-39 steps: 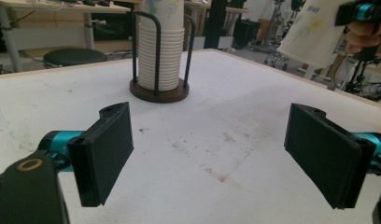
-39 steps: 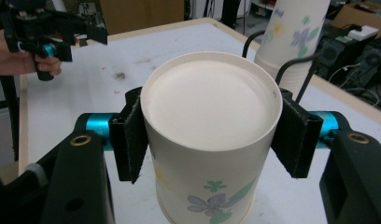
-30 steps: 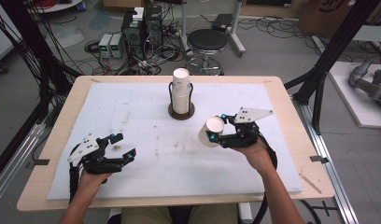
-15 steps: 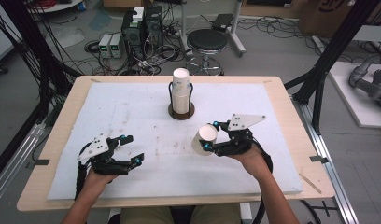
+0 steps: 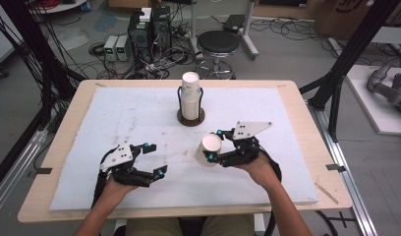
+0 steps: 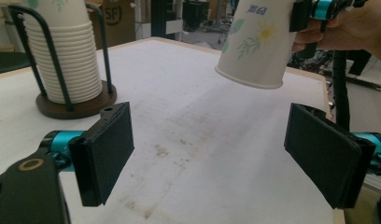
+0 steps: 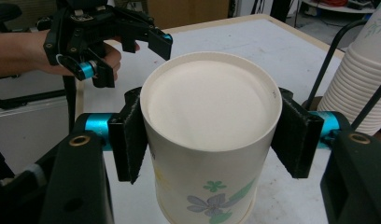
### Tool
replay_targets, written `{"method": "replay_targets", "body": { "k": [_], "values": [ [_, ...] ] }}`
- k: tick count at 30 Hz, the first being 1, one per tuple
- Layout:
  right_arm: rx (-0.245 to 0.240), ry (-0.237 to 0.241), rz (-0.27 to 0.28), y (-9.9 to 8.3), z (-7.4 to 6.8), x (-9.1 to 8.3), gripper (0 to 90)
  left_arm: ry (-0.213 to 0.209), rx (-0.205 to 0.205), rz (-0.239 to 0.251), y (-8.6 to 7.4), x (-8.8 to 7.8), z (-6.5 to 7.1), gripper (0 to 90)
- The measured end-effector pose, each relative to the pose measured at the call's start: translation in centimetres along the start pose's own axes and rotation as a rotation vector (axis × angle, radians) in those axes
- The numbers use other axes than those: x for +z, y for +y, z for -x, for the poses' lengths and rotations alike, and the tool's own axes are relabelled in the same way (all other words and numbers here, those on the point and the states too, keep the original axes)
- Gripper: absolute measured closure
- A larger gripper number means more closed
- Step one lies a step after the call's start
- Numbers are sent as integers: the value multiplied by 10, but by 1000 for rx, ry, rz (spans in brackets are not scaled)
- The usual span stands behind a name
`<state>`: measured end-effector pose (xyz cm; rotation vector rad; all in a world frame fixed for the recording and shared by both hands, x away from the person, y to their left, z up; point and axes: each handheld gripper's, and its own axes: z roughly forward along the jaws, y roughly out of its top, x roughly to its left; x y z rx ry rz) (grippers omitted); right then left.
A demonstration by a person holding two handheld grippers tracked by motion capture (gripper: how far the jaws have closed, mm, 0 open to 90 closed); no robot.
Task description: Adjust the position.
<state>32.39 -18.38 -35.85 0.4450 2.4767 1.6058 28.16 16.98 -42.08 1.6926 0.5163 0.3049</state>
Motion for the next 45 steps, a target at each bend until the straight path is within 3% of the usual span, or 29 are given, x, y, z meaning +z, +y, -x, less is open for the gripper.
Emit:
{"method": "replay_targets", "body": {
  "k": [5, 17, 29, 39, 45],
  "values": [
    [7, 20, -2, 0, -2, 3, 360, -36, 13, 10, 5, 11, 4, 157],
    [16, 58, 1, 0, -7, 11, 360, -106, 44, -19, 8, 39, 17, 157],
    [16, 81, -6, 0, -11, 19, 359, -127, 59, -31, 9, 61, 24, 158],
    [22, 102, -7, -1, -13, 23, 359, -150, 48, -34, 8, 72, 27, 161],
    [30, 128, 10, 0, -15, 24, 359, -166, 48, -35, 7, 75, 27, 214]
  ]
}}
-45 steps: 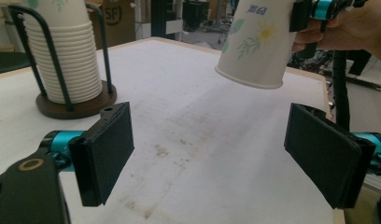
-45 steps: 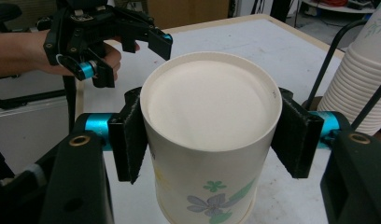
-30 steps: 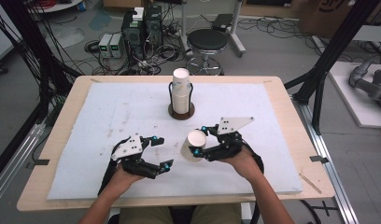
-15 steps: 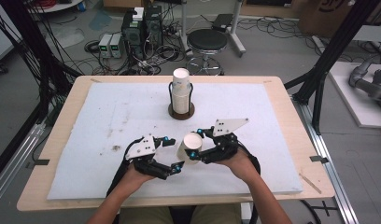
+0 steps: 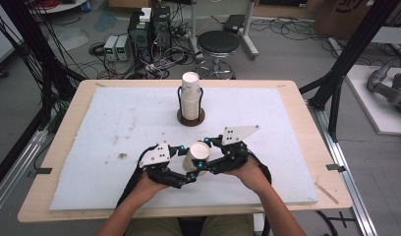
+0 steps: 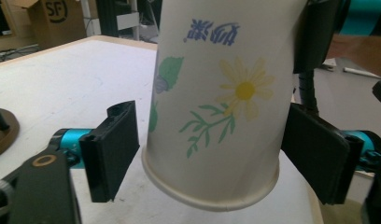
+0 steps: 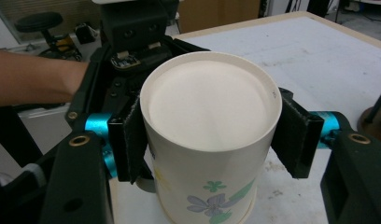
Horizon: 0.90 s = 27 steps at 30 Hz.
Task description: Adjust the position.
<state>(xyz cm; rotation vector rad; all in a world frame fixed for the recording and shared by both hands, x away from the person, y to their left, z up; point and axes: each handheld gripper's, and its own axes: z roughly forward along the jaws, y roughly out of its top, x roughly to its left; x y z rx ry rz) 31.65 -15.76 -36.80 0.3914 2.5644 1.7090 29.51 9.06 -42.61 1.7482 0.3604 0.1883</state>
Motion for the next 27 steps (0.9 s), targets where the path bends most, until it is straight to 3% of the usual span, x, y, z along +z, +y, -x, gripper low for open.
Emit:
{"method": "replay_targets", "body": {
  "k": [10, 12, 15, 24, 27],
  "values": [
    [22, 17, 14, -3, 3, 0, 346, -30, 22, -13, 0, -1, 0, 341],
    [44, 3, 11, -4, 3, 1, 190, -25, 23, -30, 2, -2, -1, 349],
    [56, 1, 12, -4, 3, -2, 169, -20, 29, -74, 7, -6, -4, 352],
    [22, -6, 13, -3, 5, -14, 170, -20, 84, -258, 29, -13, -12, 360],
    [13, -4, 7, -4, 5, -15, 170, -30, 92, -299, 35, -13, -13, 362]
  ]
}}
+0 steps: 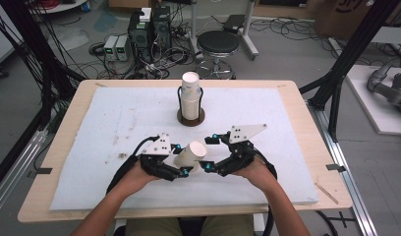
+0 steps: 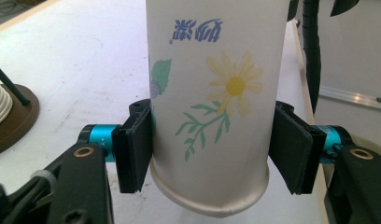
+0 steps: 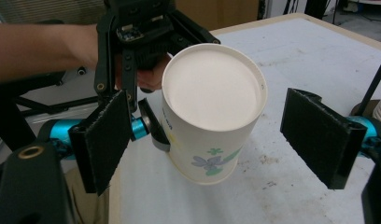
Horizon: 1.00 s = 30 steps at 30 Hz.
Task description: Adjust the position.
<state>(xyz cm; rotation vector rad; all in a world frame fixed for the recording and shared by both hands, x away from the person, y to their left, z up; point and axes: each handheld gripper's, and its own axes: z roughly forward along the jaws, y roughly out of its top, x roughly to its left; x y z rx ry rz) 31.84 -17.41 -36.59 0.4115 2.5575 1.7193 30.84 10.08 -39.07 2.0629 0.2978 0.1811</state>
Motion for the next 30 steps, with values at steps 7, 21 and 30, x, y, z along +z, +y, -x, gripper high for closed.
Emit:
{"method": "replay_targets", "body": {
  "k": [7, 21, 30],
  "values": [
    [-22, -6, -28, -1, 0, -2, 170, -22, 53, -114, 14, -4, -6, 363],
    [-53, -4, -69, -2, -2, -3, 170, -77, 117, -300, 34, -3, -13, 360],
    [-70, -2, -81, -1, -3, -2, 172, -93, 141, -374, 44, -1, -13, 360]
  ]
}}
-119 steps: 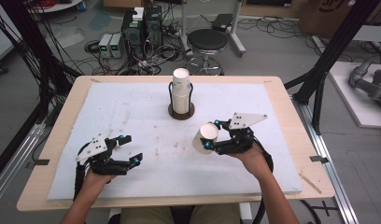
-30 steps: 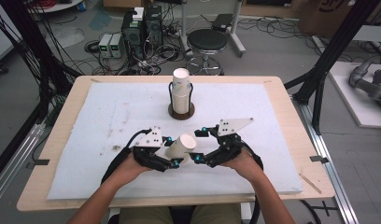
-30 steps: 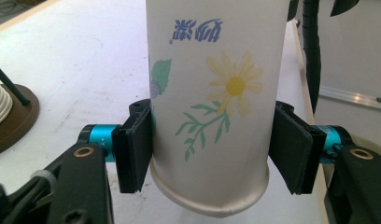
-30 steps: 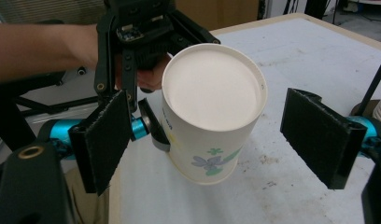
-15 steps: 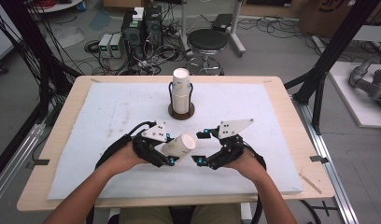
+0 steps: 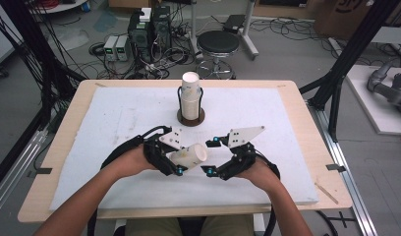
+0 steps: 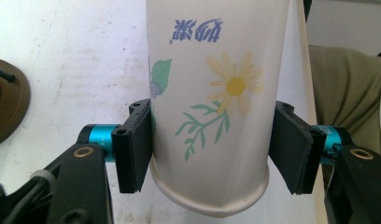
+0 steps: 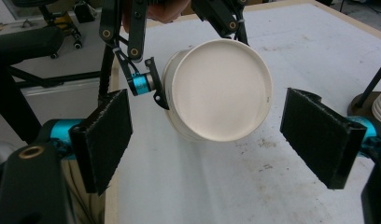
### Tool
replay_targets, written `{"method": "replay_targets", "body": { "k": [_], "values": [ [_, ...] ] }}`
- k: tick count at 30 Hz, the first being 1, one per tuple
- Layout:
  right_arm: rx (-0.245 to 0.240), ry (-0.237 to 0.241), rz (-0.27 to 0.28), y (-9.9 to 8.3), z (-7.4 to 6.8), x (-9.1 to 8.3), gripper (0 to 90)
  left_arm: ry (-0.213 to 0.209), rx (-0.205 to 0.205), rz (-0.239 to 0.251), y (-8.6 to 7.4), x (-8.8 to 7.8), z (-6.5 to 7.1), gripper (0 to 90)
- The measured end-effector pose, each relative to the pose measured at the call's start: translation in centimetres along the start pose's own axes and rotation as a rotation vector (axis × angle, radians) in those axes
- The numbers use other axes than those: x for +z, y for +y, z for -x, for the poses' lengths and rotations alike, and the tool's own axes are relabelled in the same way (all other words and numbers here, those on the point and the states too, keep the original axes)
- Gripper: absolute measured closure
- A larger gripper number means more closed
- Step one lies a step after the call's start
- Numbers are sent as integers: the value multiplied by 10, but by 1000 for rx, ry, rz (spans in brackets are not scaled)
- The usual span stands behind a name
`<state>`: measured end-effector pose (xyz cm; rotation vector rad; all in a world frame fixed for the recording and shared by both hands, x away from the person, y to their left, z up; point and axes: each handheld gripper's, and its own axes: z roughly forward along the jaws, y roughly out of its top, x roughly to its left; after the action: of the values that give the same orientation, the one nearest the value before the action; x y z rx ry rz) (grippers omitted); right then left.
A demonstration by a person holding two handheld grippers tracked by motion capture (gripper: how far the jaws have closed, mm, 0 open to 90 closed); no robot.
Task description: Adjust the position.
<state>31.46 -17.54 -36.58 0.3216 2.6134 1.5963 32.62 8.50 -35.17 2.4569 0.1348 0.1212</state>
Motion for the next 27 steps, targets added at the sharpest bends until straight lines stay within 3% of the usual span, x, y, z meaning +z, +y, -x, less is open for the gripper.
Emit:
{"method": "replay_targets", "body": {
  "k": [7, 11, 17, 27],
  "values": [
    [-9, 4, -29, 0, -2, 7, 172, -21, 25, -41, 3, 4, 2, 360],
    [-34, 4, -78, -2, -3, 17, 173, -38, 39, -53, 4, 8, 5, 360],
    [-45, 18, -92, -1, -4, 23, 178, -61, 53, -66, 5, 12, 7, 360],
    [-72, 63, -134, 0, -4, 29, 354, -86, 67, -75, 6, 15, 8, 359]
  ]
}}
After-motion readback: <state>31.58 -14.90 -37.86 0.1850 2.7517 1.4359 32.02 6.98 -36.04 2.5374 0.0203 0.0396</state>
